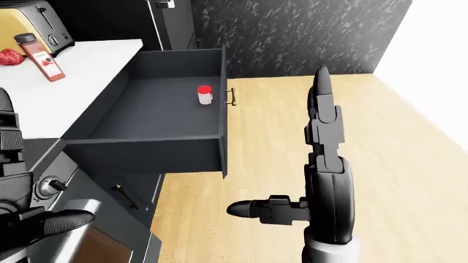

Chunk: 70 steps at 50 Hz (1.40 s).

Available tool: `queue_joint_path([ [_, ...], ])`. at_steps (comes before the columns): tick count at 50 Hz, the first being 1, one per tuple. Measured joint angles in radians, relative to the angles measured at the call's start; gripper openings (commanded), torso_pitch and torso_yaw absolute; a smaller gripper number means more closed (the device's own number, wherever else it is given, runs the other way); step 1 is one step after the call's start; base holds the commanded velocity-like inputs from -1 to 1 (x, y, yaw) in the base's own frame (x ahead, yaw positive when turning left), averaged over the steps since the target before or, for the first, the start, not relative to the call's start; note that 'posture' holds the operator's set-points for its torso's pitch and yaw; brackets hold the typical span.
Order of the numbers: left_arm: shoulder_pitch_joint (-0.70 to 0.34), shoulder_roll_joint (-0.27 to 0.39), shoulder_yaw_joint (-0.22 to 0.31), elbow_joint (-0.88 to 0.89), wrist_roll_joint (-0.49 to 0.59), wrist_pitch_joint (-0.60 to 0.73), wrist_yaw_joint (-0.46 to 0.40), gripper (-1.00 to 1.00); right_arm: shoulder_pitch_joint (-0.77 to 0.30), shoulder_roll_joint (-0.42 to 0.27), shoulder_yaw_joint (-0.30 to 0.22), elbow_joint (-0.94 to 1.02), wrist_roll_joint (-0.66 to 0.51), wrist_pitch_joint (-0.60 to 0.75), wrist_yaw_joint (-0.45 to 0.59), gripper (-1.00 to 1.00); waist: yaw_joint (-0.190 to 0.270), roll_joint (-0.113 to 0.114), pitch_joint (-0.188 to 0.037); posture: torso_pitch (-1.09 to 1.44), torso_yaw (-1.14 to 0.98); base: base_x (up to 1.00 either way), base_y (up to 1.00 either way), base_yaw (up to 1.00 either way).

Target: Close the right drawer.

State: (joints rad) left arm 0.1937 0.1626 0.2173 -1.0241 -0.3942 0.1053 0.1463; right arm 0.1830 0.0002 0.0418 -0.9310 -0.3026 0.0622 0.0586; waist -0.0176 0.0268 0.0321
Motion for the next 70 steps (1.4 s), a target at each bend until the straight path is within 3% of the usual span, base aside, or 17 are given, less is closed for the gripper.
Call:
queue_joint_path([
  [5,0.001,0.006,-0.001,0.008,0.002,0.001,0.006,1.0,0.005,-0.002,0.014,0.034,-0.005,0.002,0.006,1.0,0.01,-0.018,-0.002,0.0,0.0,0.02,0.0,0.0],
  [9,0.004,0.018,0.003,0.02,0.0,0.008,0.023,1.0,0.014,-0.001,0.027,0.033,-0.011,-0.005,0.017,1.0,0.024,-0.043,0.047,0.0,0.0,0.42,0.0,0.0],
  [13,-0.002,0.022,-0.004,-0.001,-0.002,-0.002,0.026,1.0,0.007,-0.003,0.02,0.004,-0.014,-0.015,0.017,1.0,0.024,-0.072,0.036,0.0,0.0,0.45,0.0,0.0],
  [14,-0.001,0.016,-0.012,-0.004,-0.003,-0.005,0.023,1.0,0.009,-0.007,0.012,0.006,-0.014,-0.018,0.014,1.0,0.018,-0.057,0.043,0.0,0.0,0.44,0.0,0.0],
  [19,0.004,0.015,-0.006,0.002,-0.002,-0.004,0.016,1.0,0.02,-0.005,0.01,0.025,-0.013,-0.021,0.011,1.0,0.021,-0.053,0.024,0.0,0.0,0.45,0.0,0.0],
  [23,0.004,0.017,-0.008,-0.005,-0.003,-0.01,0.016,1.0,0.023,-0.005,0.004,0.025,-0.008,-0.04,0.01,1.0,0.005,-0.008,0.027,0.0,0.0,0.45,0.0,0.0],
  [26,0.002,0.016,-0.003,-0.005,-0.004,-0.01,0.013,1.0,0.021,-0.004,0.001,0.034,-0.005,-0.05,0.008,1.0,0.002,0.045,0.019,0.0,0.0,0.45,0.0,0.0],
  [28,0.004,0.014,0.003,0.016,-0.004,-0.006,0.015,1.0,0.027,0.002,0.014,0.055,-0.005,-0.051,0.014,1.0,0.016,0.032,0.04,0.0,0.0,0.45,0.0,0.0],
  [32,0.009,0.014,0.005,0.015,-0.004,0.004,0.019,1.0,0.027,-0.001,0.01,0.057,-0.006,-0.042,0.02,1.0,0.028,0.039,0.026,0.0,0.0,0.45,0.0,0.0],
  [41,0.004,0.01,0.012,0.0,-0.003,-0.01,0.011,1.0,0.004,0.001,0.019,0.019,-0.011,-0.027,0.019,1.0,0.051,-0.06,0.006,0.0,0.0,0.41,0.0,0.0],
  [44,0.005,0.004,-0.011,0.016,-0.005,-0.001,0.005,1.0,0.007,-0.002,0.002,0.036,-0.014,-0.003,0.014,1.0,0.026,-0.061,0.027,0.0,0.0,0.2,0.0,0.0],
  [47,0.007,0.004,-0.002,0.015,-0.005,0.006,0.005,1.0,0.002,-0.001,0.006,0.03,-0.011,0.017,0.014,1.0,0.016,-0.06,0.02,0.0,0.0,0.07,0.0,0.0],
  [52,0.001,0.003,-0.006,-0.004,-0.001,-0.004,0.002,1.0,-0.006,-0.003,0.006,0.022,-0.003,0.005,0.008,1.0,0.0,-0.024,0.021,0.0,0.0,0.0,0.0,0.0],
  [54,-0.001,0.007,-0.007,-0.006,0.0,-0.005,0.003,1.0,-0.007,-0.004,0.006,0.028,-0.004,0.01,0.007,1.0,0.001,0.013,0.011,0.0,0.0,0.0,0.0,0.0],
  [58,0.002,0.014,-0.003,0.021,-0.001,0.004,0.017,1.0,-0.001,-0.001,0.016,0.062,-0.002,0.018,0.014,1.0,0.011,-0.022,0.007,0.0,0.0,0.0,0.0,0.0],
  [63,0.002,0.018,0.0,0.012,-0.004,0.002,0.024,1.0,-0.002,0.0,0.006,0.041,0.001,0.006,0.011,1.0,0.016,-0.034,-0.011,0.0,0.0,0.0,0.0,0.0],
  [70,0.003,0.018,-0.001,0.008,-0.007,-0.004,0.018,1.0,0.003,0.0,0.001,0.042,0.003,0.002,0.007,1.0,0.014,-0.034,-0.006,0.0,0.0,0.0,0.0,0.0],
])
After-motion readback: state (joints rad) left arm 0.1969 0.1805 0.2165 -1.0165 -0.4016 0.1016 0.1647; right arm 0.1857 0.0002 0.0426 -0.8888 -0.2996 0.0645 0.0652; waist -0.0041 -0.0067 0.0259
